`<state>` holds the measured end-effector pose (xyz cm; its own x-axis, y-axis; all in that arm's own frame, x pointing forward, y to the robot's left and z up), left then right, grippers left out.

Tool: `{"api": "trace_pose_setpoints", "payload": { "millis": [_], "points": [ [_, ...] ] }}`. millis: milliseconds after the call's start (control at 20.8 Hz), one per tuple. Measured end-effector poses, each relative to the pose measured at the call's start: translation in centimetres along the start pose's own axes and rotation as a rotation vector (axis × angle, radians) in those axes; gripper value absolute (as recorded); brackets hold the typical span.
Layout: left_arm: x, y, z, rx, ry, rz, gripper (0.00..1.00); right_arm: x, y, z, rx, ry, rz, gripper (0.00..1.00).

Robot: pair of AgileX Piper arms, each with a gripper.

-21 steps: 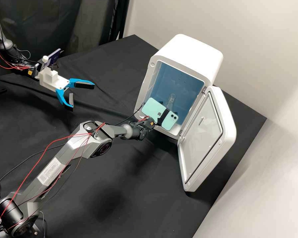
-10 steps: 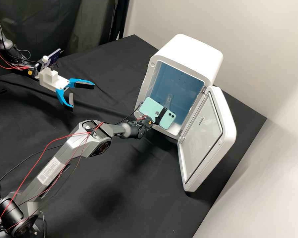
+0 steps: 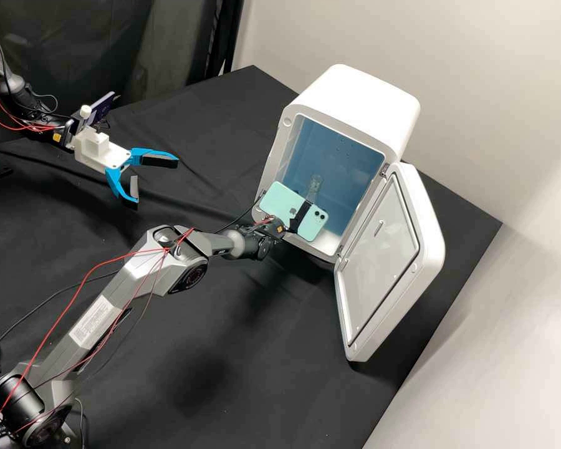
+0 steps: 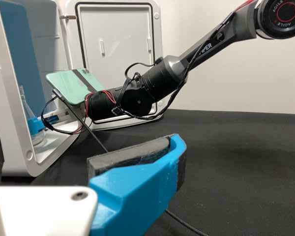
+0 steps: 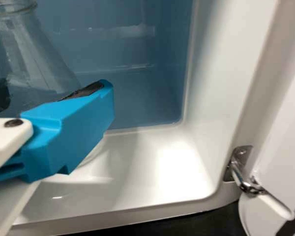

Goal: Place the flask in the incubator

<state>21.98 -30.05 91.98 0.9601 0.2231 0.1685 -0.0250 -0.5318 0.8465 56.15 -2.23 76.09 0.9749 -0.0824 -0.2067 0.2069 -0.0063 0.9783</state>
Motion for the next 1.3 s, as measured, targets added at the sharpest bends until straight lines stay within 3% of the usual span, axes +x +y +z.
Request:
{"api": "trace_pose_setpoints", "payload": {
  "millis": [144, 192, 624, 1296],
  "points": [
    [-0.05, 0.02, -0.10, 0.000, 0.004, 0.001, 1.00, 0.02, -0.22, -0.22, -0.001, 0.004, -0.004, 0.00],
    [-0.05, 0.02, -0.10, 0.000, 0.004, 0.001, 1.00, 0.03, -0.25, -0.25, -0.001, 0.004, -0.004, 1.00],
    [-0.05, 0.02, -0.10, 0.000, 0.004, 0.001, 1.00, 0.11, -0.37, 0.15, -0.019, -0.014, 0.008, 1.00],
    [-0.08, 0.04, -0.19, 0.000, 0.007, 0.002, 1.00, 0.11, -0.29, 0.19, -0.014, -0.015, 0.010, 1.00]
  ]
}}
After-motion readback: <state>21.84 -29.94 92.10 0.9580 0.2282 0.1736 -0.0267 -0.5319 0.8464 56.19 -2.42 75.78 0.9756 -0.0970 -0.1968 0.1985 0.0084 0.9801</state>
